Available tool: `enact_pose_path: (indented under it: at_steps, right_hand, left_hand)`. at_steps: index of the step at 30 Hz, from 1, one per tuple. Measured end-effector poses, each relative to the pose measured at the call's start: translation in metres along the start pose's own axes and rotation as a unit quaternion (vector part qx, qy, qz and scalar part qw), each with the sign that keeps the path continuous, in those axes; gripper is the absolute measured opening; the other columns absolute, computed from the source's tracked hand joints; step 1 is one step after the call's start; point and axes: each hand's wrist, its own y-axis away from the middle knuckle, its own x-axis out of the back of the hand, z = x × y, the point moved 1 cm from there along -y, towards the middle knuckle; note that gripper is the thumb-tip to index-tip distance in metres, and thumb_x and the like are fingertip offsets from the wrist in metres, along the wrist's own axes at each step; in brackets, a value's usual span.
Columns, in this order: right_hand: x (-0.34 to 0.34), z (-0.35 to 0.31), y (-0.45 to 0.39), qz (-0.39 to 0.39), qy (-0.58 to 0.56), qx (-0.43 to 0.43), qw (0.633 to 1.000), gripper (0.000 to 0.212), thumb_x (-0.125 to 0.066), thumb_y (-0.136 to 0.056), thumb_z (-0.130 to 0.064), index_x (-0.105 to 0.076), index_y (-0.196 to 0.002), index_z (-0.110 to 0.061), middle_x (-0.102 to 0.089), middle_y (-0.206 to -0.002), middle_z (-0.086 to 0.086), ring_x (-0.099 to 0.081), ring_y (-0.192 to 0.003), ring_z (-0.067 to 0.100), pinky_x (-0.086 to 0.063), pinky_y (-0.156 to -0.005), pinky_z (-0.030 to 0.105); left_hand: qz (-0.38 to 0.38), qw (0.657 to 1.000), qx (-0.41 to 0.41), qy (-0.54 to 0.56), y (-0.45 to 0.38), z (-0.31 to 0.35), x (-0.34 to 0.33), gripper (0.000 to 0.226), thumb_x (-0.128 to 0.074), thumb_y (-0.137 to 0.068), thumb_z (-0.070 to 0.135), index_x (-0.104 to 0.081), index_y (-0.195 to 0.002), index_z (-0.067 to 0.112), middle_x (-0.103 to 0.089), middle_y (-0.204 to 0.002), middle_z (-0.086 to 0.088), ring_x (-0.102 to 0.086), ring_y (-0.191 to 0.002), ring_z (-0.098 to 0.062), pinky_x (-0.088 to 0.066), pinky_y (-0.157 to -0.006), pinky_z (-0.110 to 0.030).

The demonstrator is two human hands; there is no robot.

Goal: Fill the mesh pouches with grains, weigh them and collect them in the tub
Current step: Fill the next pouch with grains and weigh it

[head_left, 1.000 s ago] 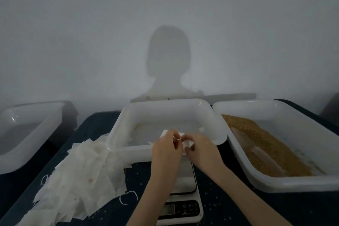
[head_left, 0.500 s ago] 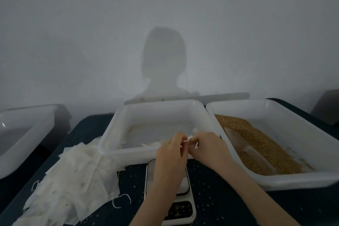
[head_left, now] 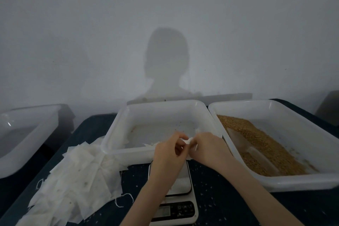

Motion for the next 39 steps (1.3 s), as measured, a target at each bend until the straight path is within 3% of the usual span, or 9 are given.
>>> enact_pose_path:
  at_steps: [3,6,9,13,18,22,26,32,39]
  right_hand:
    - [0.006,0.001,-0.001,-0.044,-0.046,0.016,0.998,0.019,-0.053,-0.087,-0.025,-0.073,-0.088,-0.025,-0.063,-0.073,-0.009,-0.059,-0.068,0.011,-0.046,-0.062,0.023]
    - [0.014,0.005,-0.001,-0.034,-0.086,0.024,0.995,0.021,-0.059,-0.081,-0.025,-0.063,-0.064,-0.037,-0.054,-0.057,-0.016,-0.052,-0.055,0.003,-0.039,-0.052,0.018]
    - [0.020,0.008,0.001,-0.026,-0.075,0.043,0.996,0.034,-0.064,-0.078,-0.029,-0.048,-0.050,-0.040,-0.049,-0.049,-0.020,-0.046,-0.048,0.000,-0.029,-0.048,0.014]
    - [0.021,0.011,0.005,-0.036,-0.076,0.071,0.994,0.039,-0.063,-0.080,-0.030,-0.044,-0.047,-0.040,-0.049,-0.050,-0.015,-0.043,-0.047,0.002,-0.028,-0.047,0.013]
    - [0.024,0.024,0.011,-0.072,-0.248,0.107,0.960,0.020,-0.062,-0.084,-0.026,-0.071,-0.067,-0.028,-0.062,-0.081,-0.016,-0.057,-0.072,0.005,-0.047,-0.068,0.020]
    - [0.041,0.063,0.017,-0.015,-0.290,0.099,0.952,0.014,-0.062,-0.087,-0.037,-0.075,-0.082,-0.041,-0.064,-0.100,-0.027,-0.060,-0.090,-0.007,-0.048,-0.076,0.010]
    - [0.040,0.131,0.011,0.074,-0.148,-0.062,0.984,0.020,-0.057,-0.091,-0.039,-0.069,-0.076,-0.033,-0.070,-0.082,-0.011,-0.064,-0.074,0.008,-0.056,-0.075,0.031]
    - [0.016,0.197,0.012,-0.129,0.082,-0.161,0.975,0.038,-0.063,-0.082,-0.056,-0.056,-0.106,-0.027,-0.057,-0.092,-0.015,-0.056,-0.081,0.004,-0.049,-0.073,0.023]
    - [0.012,0.208,0.012,-0.111,0.043,-0.184,0.976,0.037,-0.066,-0.082,-0.040,-0.058,-0.114,-0.023,-0.062,-0.097,-0.009,-0.059,-0.082,0.006,-0.051,-0.071,0.023]
  left_hand:
    - [-0.062,0.998,-0.020,-0.005,0.000,-0.007,0.005,0.029,-0.070,-0.081,0.038,-0.051,-0.103,0.040,-0.058,-0.092,0.026,-0.055,-0.090,0.008,-0.040,-0.073,-0.007]
    - [-0.172,0.978,-0.016,-0.114,-0.001,-0.022,0.009,0.079,-0.068,-0.067,0.060,-0.031,-0.135,0.042,-0.036,-0.125,0.031,-0.036,-0.114,0.010,-0.031,-0.096,-0.016]
    - [-0.211,0.962,-0.023,-0.171,-0.002,-0.031,0.007,0.098,-0.069,-0.065,0.063,-0.018,-0.145,0.038,-0.030,-0.129,0.030,-0.029,-0.118,0.008,-0.023,-0.103,-0.019]
    - [-0.202,0.974,-0.011,-0.103,-0.006,-0.031,0.001,0.061,-0.062,-0.068,0.060,-0.044,-0.123,0.042,-0.059,-0.108,0.023,-0.053,-0.095,0.006,-0.043,-0.080,-0.019]
    - [-0.190,0.981,-0.018,-0.033,-0.009,-0.023,-0.001,0.029,-0.056,-0.070,0.060,-0.056,-0.079,0.033,-0.062,-0.069,0.010,-0.057,-0.064,-0.002,-0.038,-0.055,-0.012]
    - [-0.191,0.981,-0.010,-0.041,-0.009,-0.027,-0.005,0.033,-0.055,-0.070,0.064,-0.055,-0.078,0.031,-0.061,-0.071,0.008,-0.055,-0.065,-0.003,-0.038,-0.055,-0.014]
    - [-0.197,0.979,0.004,-0.056,-0.008,-0.028,-0.009,0.029,-0.057,-0.073,0.062,-0.053,-0.078,0.034,-0.060,-0.073,0.010,-0.055,-0.067,0.000,-0.035,-0.054,-0.012]
    - [-0.205,0.976,0.008,-0.076,-0.012,-0.026,-0.019,0.019,-0.060,-0.079,0.056,-0.051,-0.080,0.039,-0.061,-0.074,0.013,-0.056,-0.071,0.001,-0.037,-0.056,-0.012]
    - [-0.224,0.973,0.008,-0.056,-0.007,-0.023,-0.034,0.013,-0.057,-0.079,0.053,-0.055,-0.083,0.042,-0.061,-0.075,0.020,-0.057,-0.071,0.003,-0.043,-0.061,-0.012]
